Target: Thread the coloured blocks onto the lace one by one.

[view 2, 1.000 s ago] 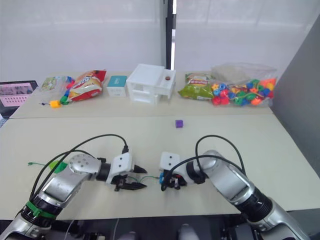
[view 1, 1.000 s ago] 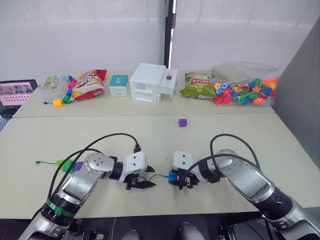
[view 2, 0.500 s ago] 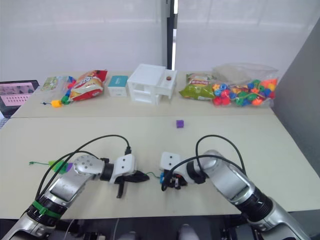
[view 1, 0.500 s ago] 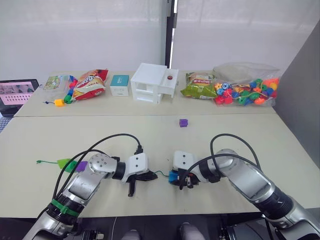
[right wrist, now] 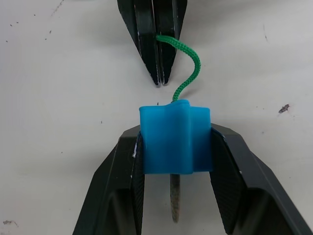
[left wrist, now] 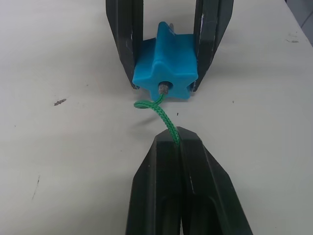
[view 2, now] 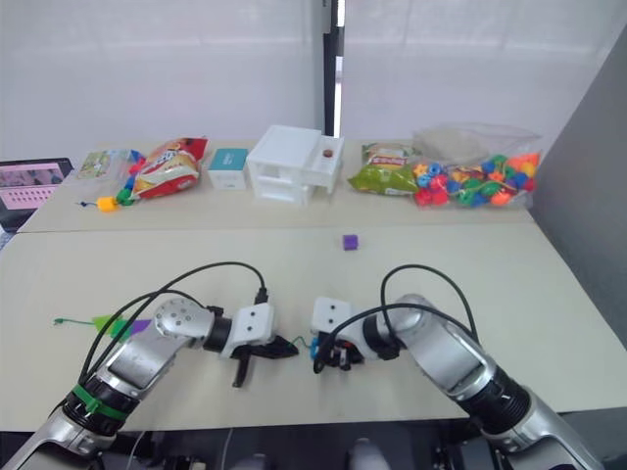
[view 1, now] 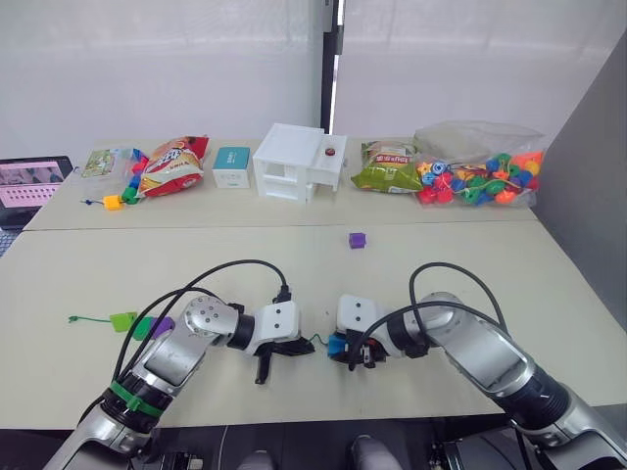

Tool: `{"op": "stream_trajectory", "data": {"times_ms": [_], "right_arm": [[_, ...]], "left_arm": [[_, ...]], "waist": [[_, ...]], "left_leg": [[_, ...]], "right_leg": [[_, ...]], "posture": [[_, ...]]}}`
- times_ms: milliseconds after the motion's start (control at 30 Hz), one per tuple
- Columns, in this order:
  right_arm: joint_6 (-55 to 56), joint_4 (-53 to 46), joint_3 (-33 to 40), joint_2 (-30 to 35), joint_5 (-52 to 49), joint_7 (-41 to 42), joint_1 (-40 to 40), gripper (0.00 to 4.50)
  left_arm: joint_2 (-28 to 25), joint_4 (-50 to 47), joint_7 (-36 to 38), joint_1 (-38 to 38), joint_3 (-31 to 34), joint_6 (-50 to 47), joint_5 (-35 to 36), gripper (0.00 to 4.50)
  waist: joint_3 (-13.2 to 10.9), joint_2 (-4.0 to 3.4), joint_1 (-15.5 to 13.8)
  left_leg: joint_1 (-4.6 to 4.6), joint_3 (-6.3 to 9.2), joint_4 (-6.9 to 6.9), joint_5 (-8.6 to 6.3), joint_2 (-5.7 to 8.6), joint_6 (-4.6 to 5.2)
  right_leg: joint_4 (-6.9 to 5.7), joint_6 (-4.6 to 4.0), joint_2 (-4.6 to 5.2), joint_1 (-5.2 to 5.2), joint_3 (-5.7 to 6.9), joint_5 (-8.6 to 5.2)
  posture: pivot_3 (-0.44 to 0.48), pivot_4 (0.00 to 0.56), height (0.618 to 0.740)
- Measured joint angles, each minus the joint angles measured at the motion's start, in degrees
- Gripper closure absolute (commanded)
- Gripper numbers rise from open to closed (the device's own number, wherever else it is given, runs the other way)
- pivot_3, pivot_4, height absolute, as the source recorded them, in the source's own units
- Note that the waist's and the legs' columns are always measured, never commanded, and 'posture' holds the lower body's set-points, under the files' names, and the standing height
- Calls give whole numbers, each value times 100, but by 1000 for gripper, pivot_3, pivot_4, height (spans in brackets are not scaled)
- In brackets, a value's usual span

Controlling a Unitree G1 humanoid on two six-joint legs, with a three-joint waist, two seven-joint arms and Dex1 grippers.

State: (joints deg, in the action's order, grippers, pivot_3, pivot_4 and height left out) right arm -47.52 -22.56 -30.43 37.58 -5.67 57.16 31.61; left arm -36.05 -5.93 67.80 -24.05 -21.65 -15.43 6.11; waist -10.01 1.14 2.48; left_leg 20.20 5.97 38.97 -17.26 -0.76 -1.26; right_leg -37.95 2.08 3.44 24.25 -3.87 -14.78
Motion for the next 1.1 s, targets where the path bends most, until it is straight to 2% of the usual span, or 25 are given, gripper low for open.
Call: {"op": "stream_trajectory", "data": {"times_ms": [67, 100, 267, 367, 433, 467, 667, 933, 1100], "right_arm": [[1, 2, -1, -9, 1, -7, 0, 3175], [3, 2, -2, -12, 1, -11, 0, 3175], [27, 14, -8, -6, 6, -13, 0, 3175], [57, 30, -6, -4, 9, -16, 0, 3175], [101, 59, -6, -13, 8, -25, 0, 3175], [114, 68, -6, -16, 8, -38, -1, 2118], [110, 157, 153, 1, 21, -195, -6, 51], [-111, -460, 909, 677, -345, -80, -378, 18], [-156, -638, 1016, 926, -477, -39, -674, 18]], "left_arm": [[-21, -27, -4, 4, 35, -120, 46, 4500], [-50, -41, -2, 7, 56, -196, 85, 3935], [-402, -241, 100, 9, 293, -491, 229, 2298], [-421, -360, 105, -9, 334, -585, 303, 1366], [-419, -412, 121, -89, 334, -609, 311, 1366], [-409, -447, 128, -141, 334, -608, 313, 1324], [-119, -434, 182, -469, 150, -600, 298, 1324], [409, -204, 243, -767, -410, -594, 163, 1324], [640, 176, 122, -889, -598, -475, -82, 1324]], "waist": [[0, 0, 7], [0, 0, 9], [0, 0, 7], [0, 0, 1], [0, 0, 5], [0, 0, 6], [0, 0, -17], [0, 1, -48], [-1, 1, -8]], "left_leg": [[0, 0, 0, 0, 0, 0], [0, 0, 0, 0, -1, 0], [0, 1, 0, 0, -1, 0], [0, 1, 0, 0, -1, 0], [0, 1, 0, 0, -1, 0], [0, 1, 0, 0, -1, 0], [5, 0, 0, 0, 1, 0], [8, 0, 0, 0, 3, 1], [6, 0, 0, 0, 2, 1]], "right_leg": [[0, 0, 0, 1, 0, 0], [-1, 0, -1, 1, 0, 0], [0, 0, -1, 1, 0, 0], [0, 0, -1, 1, 0, 0], [0, 0, -1, 1, 0, 0], [0, 0, -1, 1, 0, 0], [2, 0, 0, 2, 0, 0], [9, 0, 2, -1, 0, 0], [9, 0, 0, 0, 0, 0]], "posture": [[0, 150, 740], [0, 150, 740], [0, 150, 740], [0, 150, 740], [0, 150, 740], [0, 150, 740], [0, 150, 740], [0, 150, 740], [0, 150, 740]]}}
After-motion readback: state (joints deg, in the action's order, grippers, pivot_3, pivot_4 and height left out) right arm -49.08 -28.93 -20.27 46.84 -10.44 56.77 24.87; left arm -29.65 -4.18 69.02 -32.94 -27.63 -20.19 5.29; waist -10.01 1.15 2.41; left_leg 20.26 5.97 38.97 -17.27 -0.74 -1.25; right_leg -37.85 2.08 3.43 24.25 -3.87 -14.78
